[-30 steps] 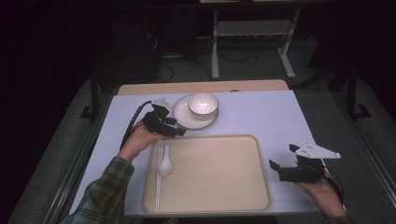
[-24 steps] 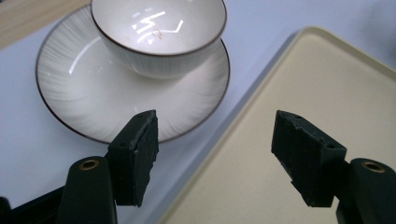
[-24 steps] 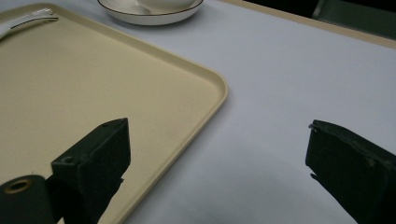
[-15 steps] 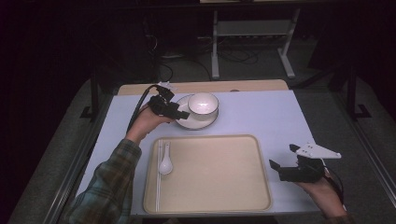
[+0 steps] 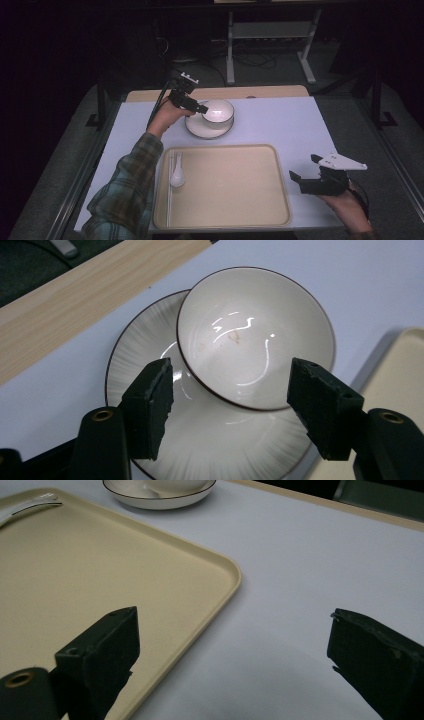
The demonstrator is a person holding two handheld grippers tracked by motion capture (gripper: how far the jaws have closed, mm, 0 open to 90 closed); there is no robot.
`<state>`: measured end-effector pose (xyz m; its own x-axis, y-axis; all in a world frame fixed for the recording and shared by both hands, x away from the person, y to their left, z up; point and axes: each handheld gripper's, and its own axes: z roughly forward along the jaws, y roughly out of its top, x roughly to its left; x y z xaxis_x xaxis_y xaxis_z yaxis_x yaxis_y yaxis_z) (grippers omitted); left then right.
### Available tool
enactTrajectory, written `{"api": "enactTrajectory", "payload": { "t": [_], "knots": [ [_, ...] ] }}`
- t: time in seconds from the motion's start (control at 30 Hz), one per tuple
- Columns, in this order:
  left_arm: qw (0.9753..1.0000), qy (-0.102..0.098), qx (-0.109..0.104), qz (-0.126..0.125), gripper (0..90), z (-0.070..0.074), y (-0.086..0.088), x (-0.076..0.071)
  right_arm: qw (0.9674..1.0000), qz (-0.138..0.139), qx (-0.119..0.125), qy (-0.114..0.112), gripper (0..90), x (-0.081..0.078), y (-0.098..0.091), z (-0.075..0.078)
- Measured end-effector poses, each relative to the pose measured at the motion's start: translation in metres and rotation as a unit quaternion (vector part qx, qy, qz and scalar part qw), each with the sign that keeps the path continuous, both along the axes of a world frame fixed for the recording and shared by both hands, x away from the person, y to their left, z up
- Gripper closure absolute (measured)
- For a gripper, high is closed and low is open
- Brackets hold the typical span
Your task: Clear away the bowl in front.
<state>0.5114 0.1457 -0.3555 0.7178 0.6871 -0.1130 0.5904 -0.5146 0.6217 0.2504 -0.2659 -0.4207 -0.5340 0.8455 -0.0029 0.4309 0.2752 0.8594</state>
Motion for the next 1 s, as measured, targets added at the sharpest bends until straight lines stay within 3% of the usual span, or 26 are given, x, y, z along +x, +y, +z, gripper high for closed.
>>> {"api": "enactTrajectory", "payload": {
  "t": [0.13, 0.4, 0.83, 1.0],
  "knots": [
    [0.9999, 0.008, 0.006, 0.011, 38.7, -0.008, -0.007, 0.011, 1.0, 0.0, 0.001, 0.0, 6.3, 0.0, 0.0, 0.0],
    [0.9984, 0.042, 0.02, 0.03, 46.1, -0.031, -0.014, 0.029, 1.0, 0.0, 0.003, 0.0, 6.3, 0.0, -0.002, 0.0],
    [0.9951, 0.072, 0.043, 0.052, 64.2, -0.048, -0.024, 0.037, 1.0, -0.002, 0.006, -0.003, 6.3, 0.0, -0.003, 0.0],
    [0.9937, 0.083, 0.039, 0.065, 71.8, -0.049, -0.025, 0.038, 1.0, -0.001, 0.005, -0.003, 6.4, 0.0, -0.003, 0.0]
  ]
}}
